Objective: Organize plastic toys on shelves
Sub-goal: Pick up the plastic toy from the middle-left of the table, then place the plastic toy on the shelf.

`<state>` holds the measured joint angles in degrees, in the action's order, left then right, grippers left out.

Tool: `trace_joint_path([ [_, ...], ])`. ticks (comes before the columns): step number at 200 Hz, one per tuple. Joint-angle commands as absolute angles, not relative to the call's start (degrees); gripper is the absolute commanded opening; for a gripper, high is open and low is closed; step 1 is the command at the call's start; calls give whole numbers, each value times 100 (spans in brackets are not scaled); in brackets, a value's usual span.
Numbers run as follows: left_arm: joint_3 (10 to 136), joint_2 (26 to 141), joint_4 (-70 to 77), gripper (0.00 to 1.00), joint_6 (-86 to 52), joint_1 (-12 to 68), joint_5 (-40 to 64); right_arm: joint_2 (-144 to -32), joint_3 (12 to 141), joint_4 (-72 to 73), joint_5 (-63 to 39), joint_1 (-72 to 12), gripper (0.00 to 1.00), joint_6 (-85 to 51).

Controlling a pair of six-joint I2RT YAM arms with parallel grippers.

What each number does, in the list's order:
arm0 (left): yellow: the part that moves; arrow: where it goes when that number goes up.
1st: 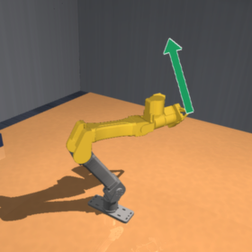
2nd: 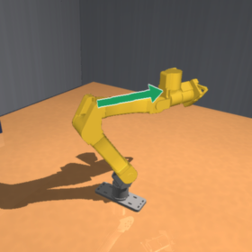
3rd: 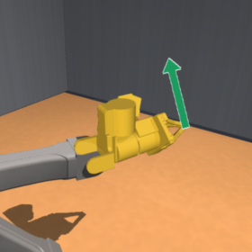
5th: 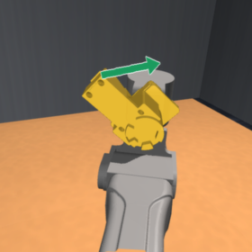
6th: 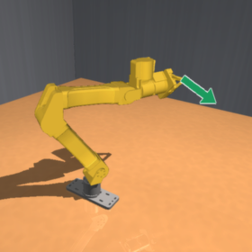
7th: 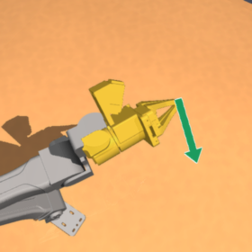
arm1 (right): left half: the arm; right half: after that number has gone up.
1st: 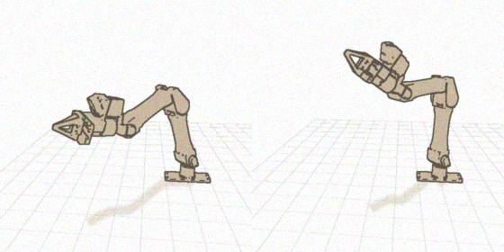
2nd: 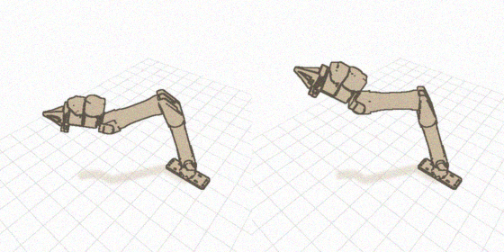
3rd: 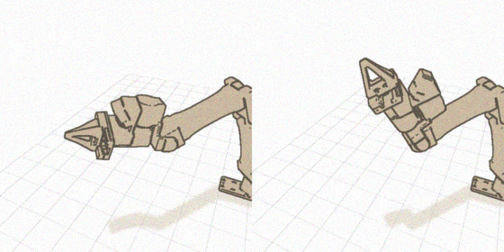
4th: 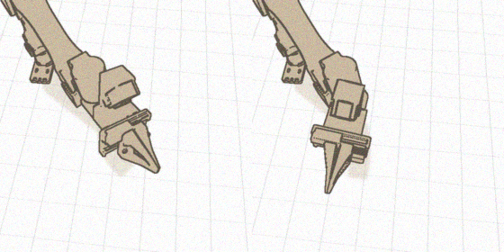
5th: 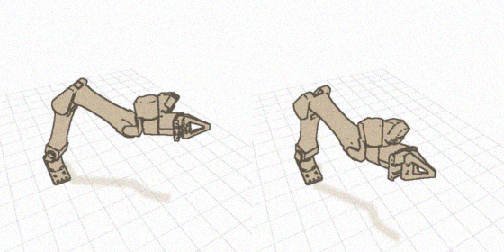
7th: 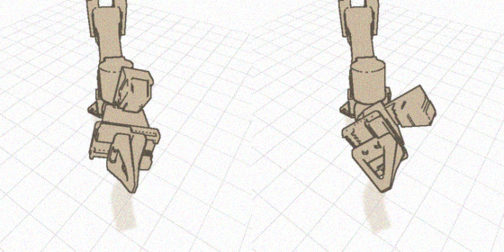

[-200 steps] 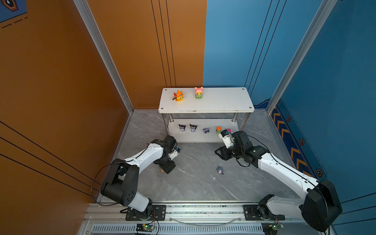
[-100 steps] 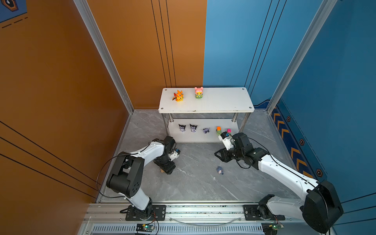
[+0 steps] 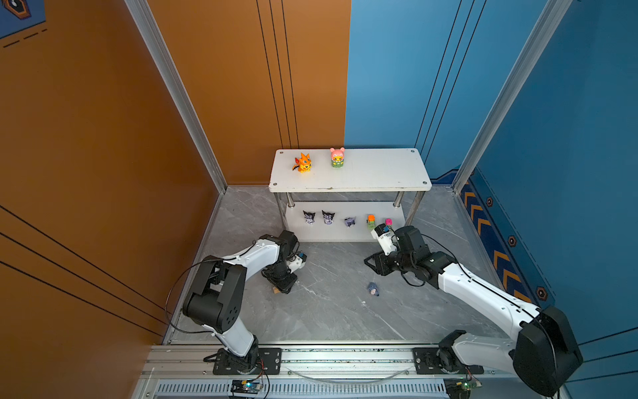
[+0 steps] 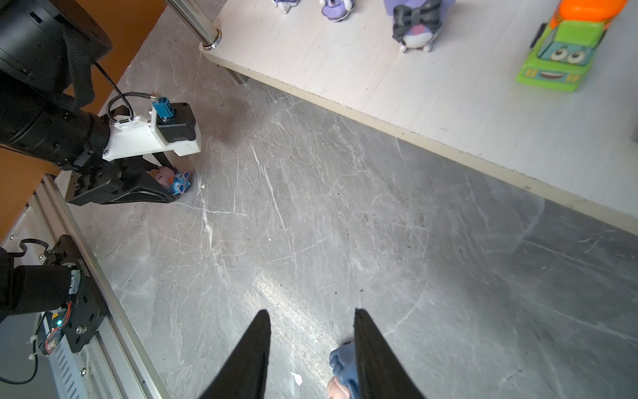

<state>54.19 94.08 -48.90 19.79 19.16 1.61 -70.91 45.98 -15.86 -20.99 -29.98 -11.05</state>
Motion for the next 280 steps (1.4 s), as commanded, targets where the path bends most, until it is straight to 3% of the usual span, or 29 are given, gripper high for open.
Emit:
trace_joint_path([
  [1,5487,9271,-4983,36,1858,2005,334,-6886,4516,-1538,-2158,-2975,42,-1205],
  [95,5865,7179,-5201,32,1362,3573,722,-6586,4526,-1858,-1912,-2971,42,-1168],
  [131,7123,6772,-4712,30,830,4509,911,-6520,4553,-1988,-1835,-2936,42,-1162],
  [174,9133,7541,-3909,30,744,5459,595,-6499,4495,-1888,-1858,-2936,41,-1312],
  [208,10484,8466,-3505,31,953,5766,40,-6334,4413,-1933,-1754,-2928,41,-1332],
  [239,10744,8876,-2346,30,966,5783,-919,-6191,4358,-2022,-1660,-2918,42,-1313],
  [280,10977,9290,-1165,31,295,5380,-1395,-6101,4240,-1910,-1762,-2912,41,-1450],
])
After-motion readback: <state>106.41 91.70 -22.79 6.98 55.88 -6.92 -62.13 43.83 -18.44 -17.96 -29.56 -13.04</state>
